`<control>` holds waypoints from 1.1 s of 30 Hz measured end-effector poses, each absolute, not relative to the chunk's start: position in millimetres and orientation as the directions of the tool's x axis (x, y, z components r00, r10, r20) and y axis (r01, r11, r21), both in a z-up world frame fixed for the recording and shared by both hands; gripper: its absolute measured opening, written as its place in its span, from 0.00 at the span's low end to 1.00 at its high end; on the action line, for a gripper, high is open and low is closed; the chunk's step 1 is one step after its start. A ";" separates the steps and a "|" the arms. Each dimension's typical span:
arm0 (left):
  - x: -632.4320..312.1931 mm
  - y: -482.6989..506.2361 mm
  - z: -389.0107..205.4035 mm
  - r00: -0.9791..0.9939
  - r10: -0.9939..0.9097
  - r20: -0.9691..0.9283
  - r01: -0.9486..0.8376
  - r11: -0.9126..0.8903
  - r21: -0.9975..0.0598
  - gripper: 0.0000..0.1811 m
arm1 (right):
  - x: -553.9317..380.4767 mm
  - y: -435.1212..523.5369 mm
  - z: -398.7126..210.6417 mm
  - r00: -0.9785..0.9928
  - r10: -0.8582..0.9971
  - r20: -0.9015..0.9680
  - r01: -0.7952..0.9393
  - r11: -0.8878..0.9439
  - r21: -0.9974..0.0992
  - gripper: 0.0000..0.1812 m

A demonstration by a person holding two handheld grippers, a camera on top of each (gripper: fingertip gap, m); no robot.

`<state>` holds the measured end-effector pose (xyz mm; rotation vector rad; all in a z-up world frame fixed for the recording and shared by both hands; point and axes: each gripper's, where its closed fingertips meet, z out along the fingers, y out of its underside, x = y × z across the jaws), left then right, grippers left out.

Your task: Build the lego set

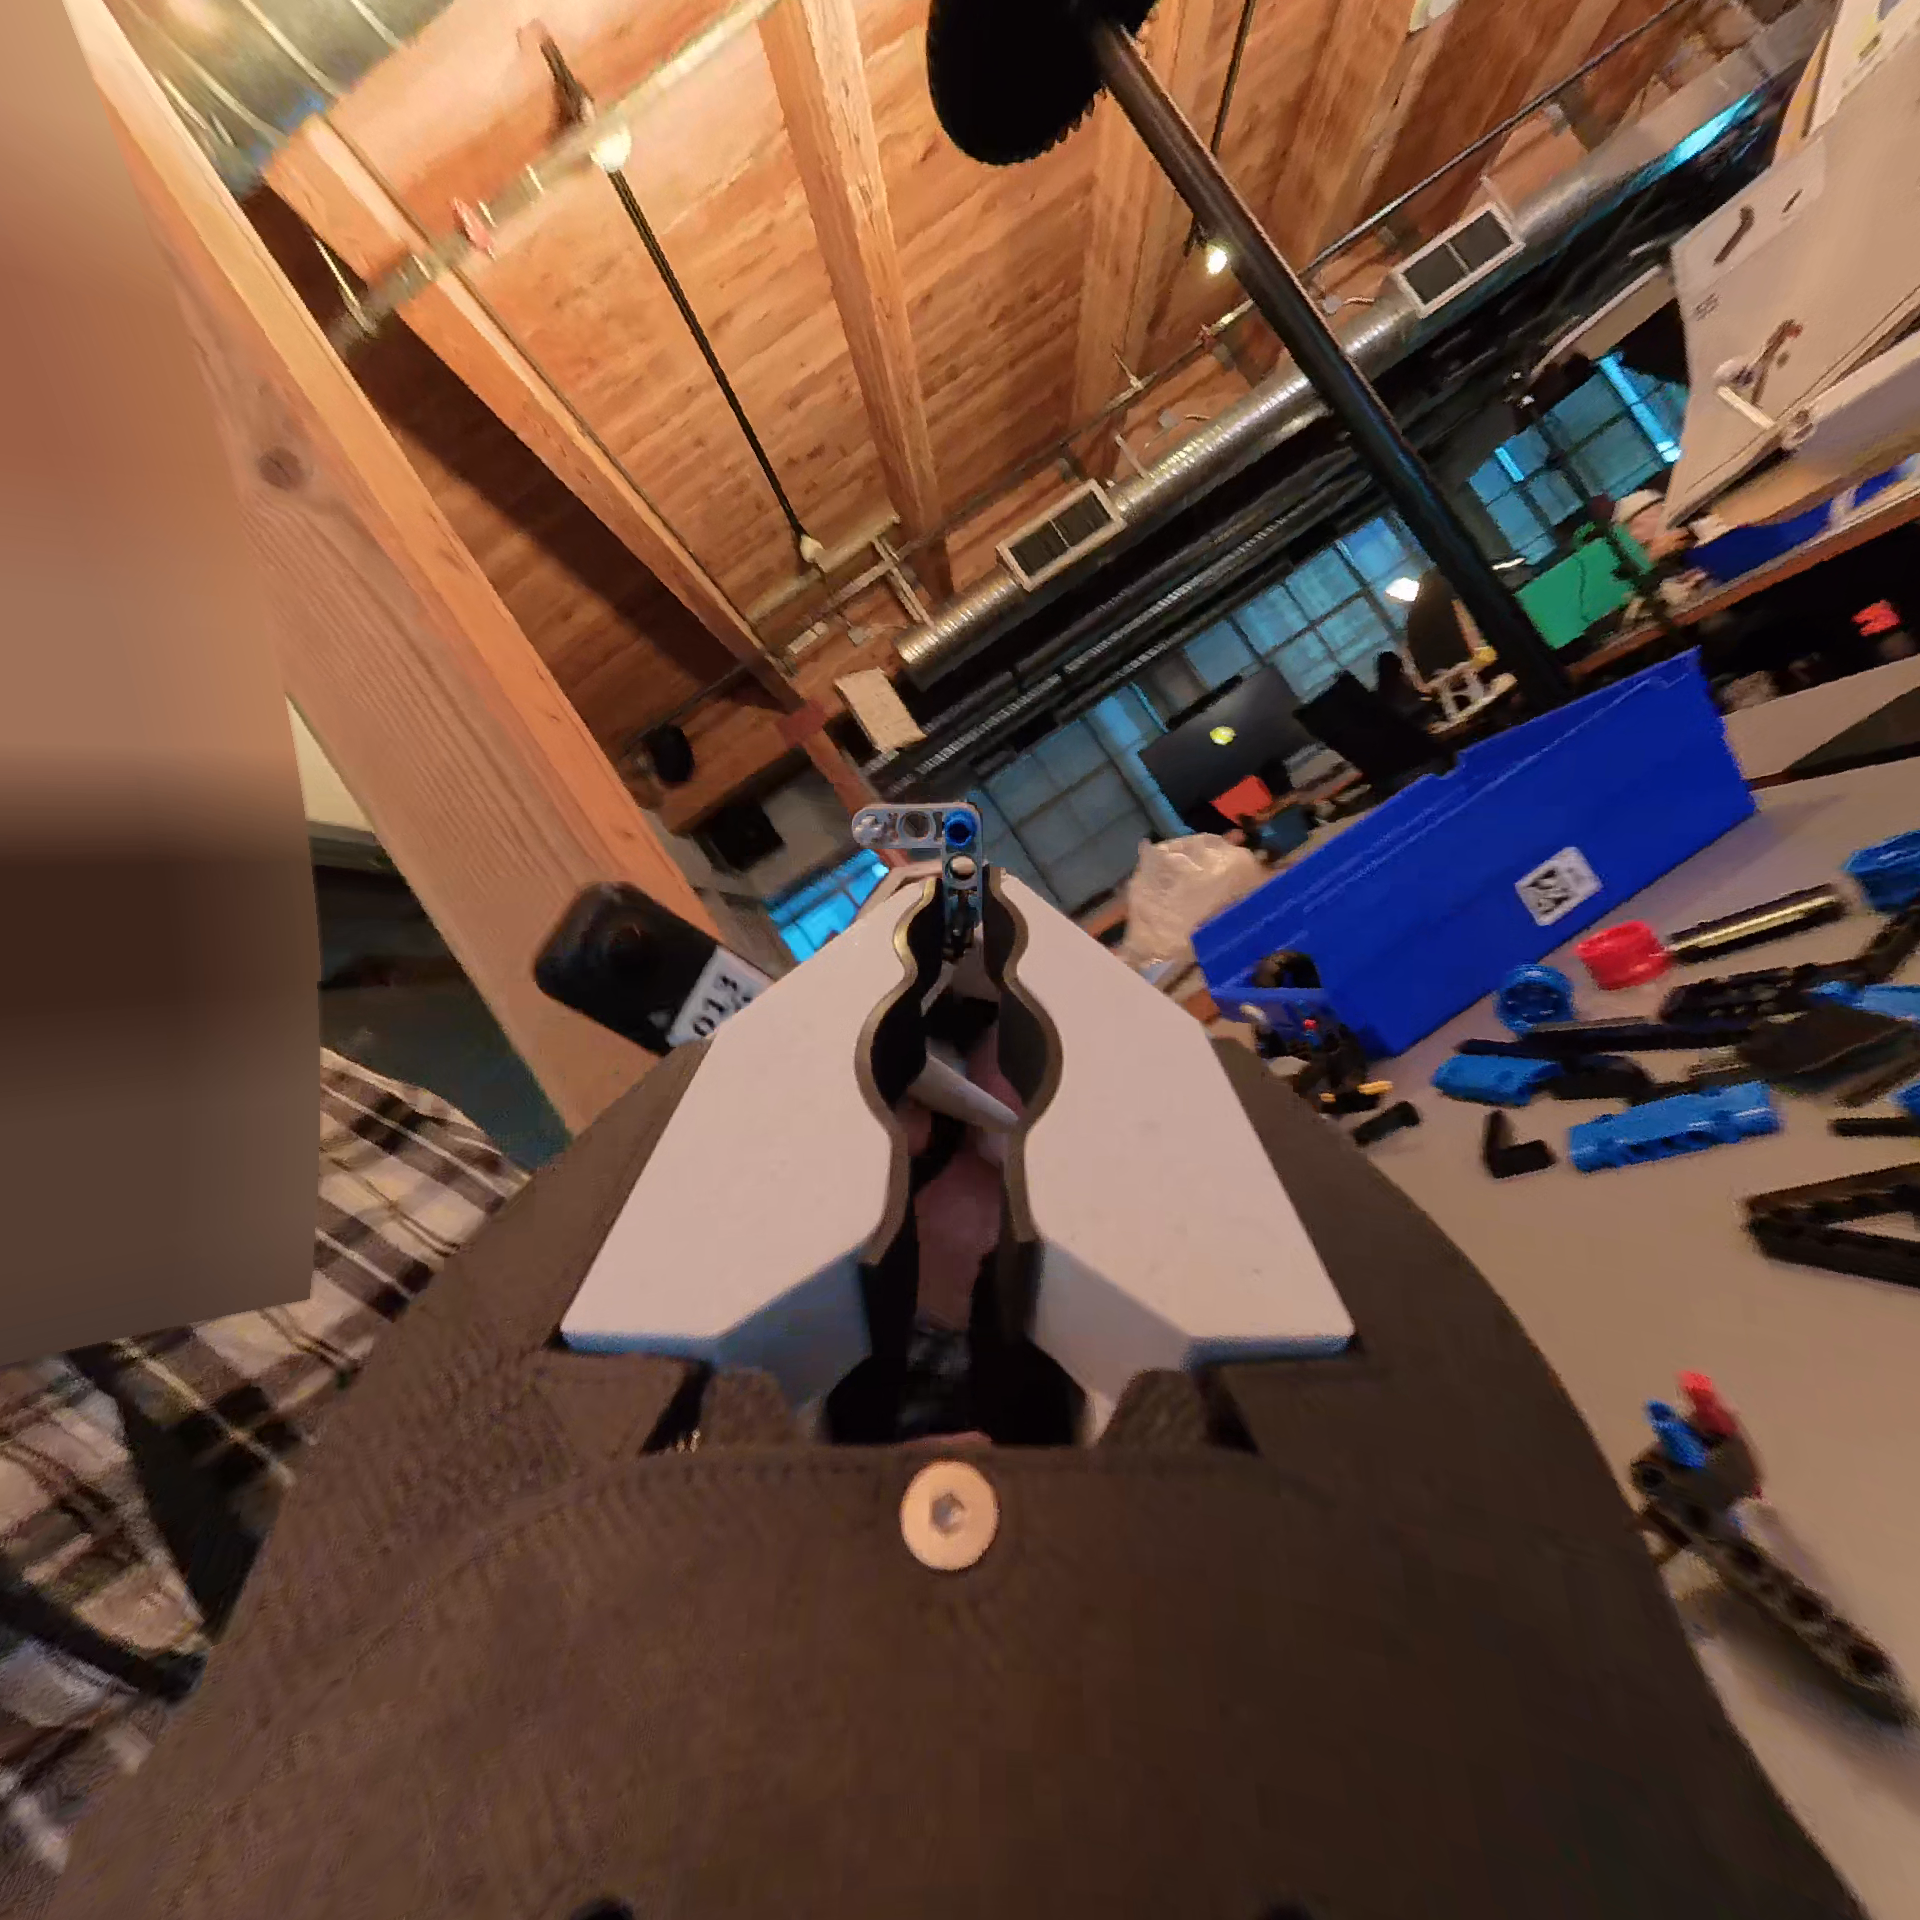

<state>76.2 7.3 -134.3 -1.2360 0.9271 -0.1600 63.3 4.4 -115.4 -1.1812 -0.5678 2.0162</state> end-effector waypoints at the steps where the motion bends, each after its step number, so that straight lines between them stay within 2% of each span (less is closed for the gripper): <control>1: 76.3 10.1 -136.2 0.644 -0.576 -0.504 -0.366 0.347 -0.864 0.09 | 61.9 3.7 -116.0 -0.291 0.790 -0.540 -0.357 -0.614 -0.704 0.03; 7: 75.0 11.5 -132.9 0.677 -0.508 -0.532 -0.386 0.371 -0.845 0.06 | 58.5 2.3 -114.6 -0.221 0.830 -0.512 -0.338 -0.557 -0.758 0.03; 18: 70.9 12.5 -138.7 0.536 -0.359 -0.764 -0.658 0.389 -0.644 0.02 | 57.3 1.6 -121.7 -0.152 0.850 -0.505 -0.219 -0.527 -0.821 0.03; 21: 68.7 9.6 -138.5 0.577 -0.495 -0.650 -0.546 0.358 -0.758 0.02 | 56.8 0.8 -122.6 -0.175 0.845 -0.505 -0.221 -0.534 -0.816 0.03; 26: 66.5 7.1 -135.5 0.635 -0.583 -0.507 -0.402 0.311 -0.861 0.09 | 53.5 -1.2 -125.9 -0.162 0.869 -0.467 -0.205 -0.493 -0.846 0.03; 28: 66.1 5.6 -134.8 0.635 -0.598 -0.489 -0.377 0.313 -0.872 0.10 | 52.6 -3.1 -128.2 -0.169 0.868 -0.467 -0.188 -0.493 -0.849 0.03; 31: 66.1 5.1 -139.1 0.609 -0.573 -0.549 -0.436 0.337 -0.834 0.09 | 51.8 -4.0 -133.4 -0.152 0.876 -0.458 -0.140 -0.478 -0.867 0.03; 33: 65.5 5.4 -141.5 0.612 -0.598 -0.518 -0.414 0.316 -0.854 0.08 | 51.1 -3.4 -135.9 -0.142 0.882 -0.450 -0.117 -0.466 -0.877 0.03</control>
